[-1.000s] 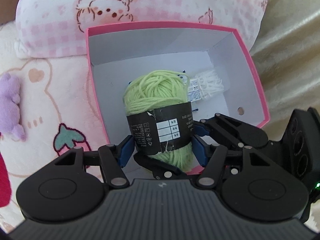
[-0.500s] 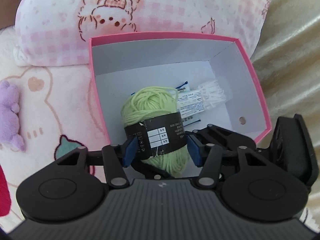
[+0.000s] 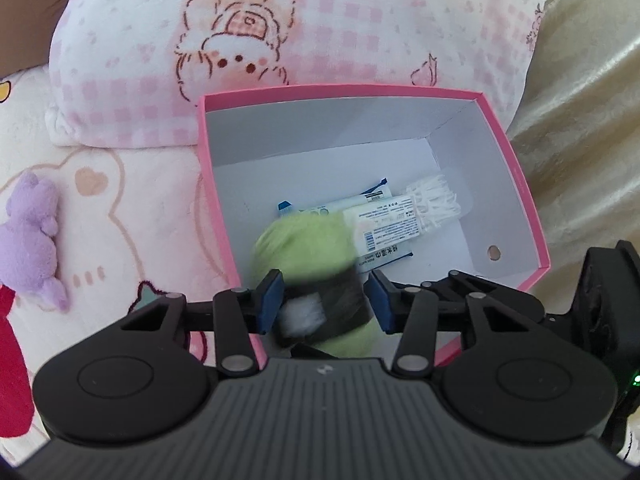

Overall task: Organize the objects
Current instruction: 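Lower the yarn ball into the pink box and open the left gripper, then withdraw the left tool from the pink box and move toward the lilac plush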

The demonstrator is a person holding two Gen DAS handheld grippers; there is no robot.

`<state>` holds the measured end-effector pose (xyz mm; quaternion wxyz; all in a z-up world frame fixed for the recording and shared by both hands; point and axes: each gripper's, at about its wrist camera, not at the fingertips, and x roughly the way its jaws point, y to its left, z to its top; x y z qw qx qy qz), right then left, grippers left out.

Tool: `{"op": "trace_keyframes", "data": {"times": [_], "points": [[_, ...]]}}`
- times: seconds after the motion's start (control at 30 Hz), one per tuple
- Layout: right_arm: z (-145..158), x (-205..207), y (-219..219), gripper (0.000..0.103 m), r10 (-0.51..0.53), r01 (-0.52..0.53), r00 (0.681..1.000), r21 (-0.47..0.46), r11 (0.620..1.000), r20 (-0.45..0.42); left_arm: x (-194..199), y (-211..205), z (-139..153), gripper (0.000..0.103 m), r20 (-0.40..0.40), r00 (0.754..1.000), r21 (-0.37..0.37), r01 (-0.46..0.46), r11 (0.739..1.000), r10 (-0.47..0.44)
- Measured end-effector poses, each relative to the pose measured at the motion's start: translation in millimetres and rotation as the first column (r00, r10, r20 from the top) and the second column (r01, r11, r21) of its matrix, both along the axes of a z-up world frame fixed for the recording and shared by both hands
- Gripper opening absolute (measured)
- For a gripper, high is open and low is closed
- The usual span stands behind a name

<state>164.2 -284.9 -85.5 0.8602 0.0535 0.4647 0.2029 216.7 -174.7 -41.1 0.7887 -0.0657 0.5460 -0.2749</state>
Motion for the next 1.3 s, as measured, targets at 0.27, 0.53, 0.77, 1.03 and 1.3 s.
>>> {"op": "trace_keyframes", "data": {"times": [0.27,0.53,0.77,1.03,1.3], "points": [[-1.8,9.7,13.4,0.053,-0.036,0.036,0.999,-0.012,0.999,0.023,0.6,7.2,0.0,0.046,0.005,1.0,-0.015,-0.006,1.0,0.006],[22.2,-9.4,30.8,0.056,-0.015,0.028,0.998,-0.213,0.977,0.064,-12.0,14.7,9.2,0.047,-0.018,1.0,-0.048,0.02,0.999,-0.021],[66.4,-30.2,18.3,0.064,-0.014,0.034,0.997,-0.249,0.968,0.08,-32.6,29.5,34.1,0.055,0.031,0.999,-0.074,0.014,0.997,-0.012],[99.0,-59.5,19.4,0.072,0.014,0.005,0.997,-0.236,0.972,0.079,-49.9,66.1,47.7,0.065,0.002,0.999,-0.127,-0.043,0.991,0.044],[114.3,-85.0,27.8,0.08,0.022,0.002,0.996,-0.252,0.968,0.092,-85.5,87.5,71.9,0.074,0.047,0.997,-0.115,-0.059,0.992,0.065]]}}
